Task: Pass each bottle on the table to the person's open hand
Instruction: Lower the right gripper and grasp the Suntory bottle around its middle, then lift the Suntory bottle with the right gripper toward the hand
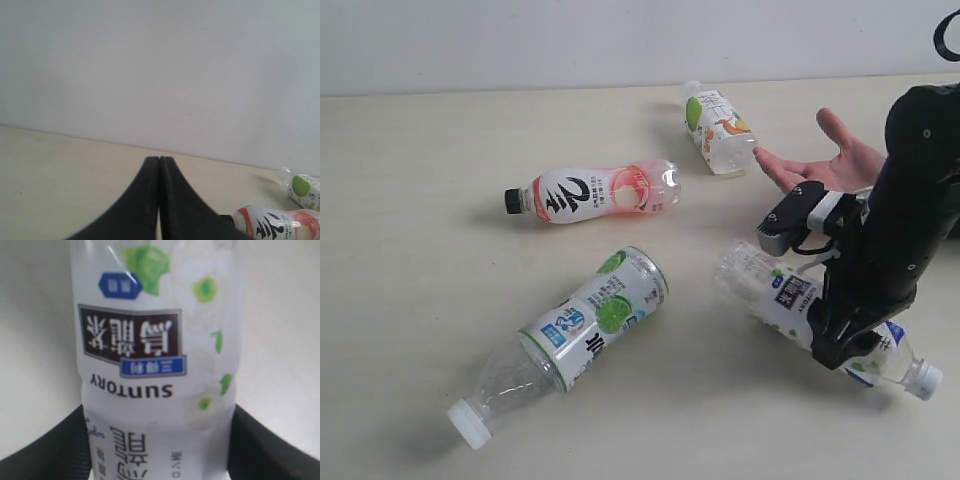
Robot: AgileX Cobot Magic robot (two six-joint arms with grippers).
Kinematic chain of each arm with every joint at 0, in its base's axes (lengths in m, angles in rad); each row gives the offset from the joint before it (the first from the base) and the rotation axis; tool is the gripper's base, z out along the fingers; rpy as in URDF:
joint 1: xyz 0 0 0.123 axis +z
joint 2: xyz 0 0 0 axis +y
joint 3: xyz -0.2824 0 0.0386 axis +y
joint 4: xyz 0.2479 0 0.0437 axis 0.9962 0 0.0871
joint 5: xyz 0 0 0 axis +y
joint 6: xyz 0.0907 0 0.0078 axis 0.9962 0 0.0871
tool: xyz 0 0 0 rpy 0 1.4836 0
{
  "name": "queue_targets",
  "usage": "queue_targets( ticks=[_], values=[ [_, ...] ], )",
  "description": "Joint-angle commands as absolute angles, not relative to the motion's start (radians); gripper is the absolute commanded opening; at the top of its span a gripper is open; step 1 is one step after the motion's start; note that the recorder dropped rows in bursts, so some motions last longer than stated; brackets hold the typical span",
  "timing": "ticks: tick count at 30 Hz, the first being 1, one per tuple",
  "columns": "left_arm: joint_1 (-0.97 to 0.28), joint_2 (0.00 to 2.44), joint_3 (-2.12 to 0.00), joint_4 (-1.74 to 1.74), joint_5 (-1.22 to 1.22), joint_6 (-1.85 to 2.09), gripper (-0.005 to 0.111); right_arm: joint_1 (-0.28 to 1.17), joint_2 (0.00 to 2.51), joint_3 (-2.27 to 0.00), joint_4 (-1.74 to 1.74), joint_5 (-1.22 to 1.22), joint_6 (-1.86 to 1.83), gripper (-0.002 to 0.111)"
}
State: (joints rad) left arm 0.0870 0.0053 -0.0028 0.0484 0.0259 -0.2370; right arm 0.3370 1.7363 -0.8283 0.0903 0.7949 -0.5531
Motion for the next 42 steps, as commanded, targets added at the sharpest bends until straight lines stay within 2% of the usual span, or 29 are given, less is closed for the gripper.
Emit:
queue_targets(
  ticks=[1,5,9,15,18,23,28,42],
  values=[
    [0.089,0.0,0.0,0.048,0.02,-0.243,0.001,0.338,1.695,-0.842,0.09,0.852,-0.548,0.018],
    [0.089,0.0,0.0,0.048,0.02,-0.243,0.001,0.338,1.638,-0.896,0.097,0.949,-0.546,0.0],
    [0.089,0.0,0.0,0.048,0.02,-0.243,0.001,0.338,1.555,-0.966,0.095,1.103,-0.523,0.0],
    [0.089,0.0,0.0,0.048,0.02,-0.243,0.001,0.338,1.4,-1.038,0.112,1.193,-0.488,0.0],
    [0.089,0.0,0.0,0.048,0.02,-0.243,0.001,0.338,1.327,-1.07,0.074,1.147,-0.424,0.0],
    [0.089,0.0,0.0,0.048,0.02,-0.243,0.001,0.338,1.262,-1.133,-0.157,1.012,-0.011,0.0],
    [0.089,0.0,0.0,0.048,0.02,-0.243,0.001,0.338,1.334,-1.19,-0.217,1.032,0.101,0.0],
    [0.089,0.0,0.0,0.048,0.02,-0.243,0.001,0.338,1.765,-1.317,-0.221,1.104,0.174,0.0]
  ],
)
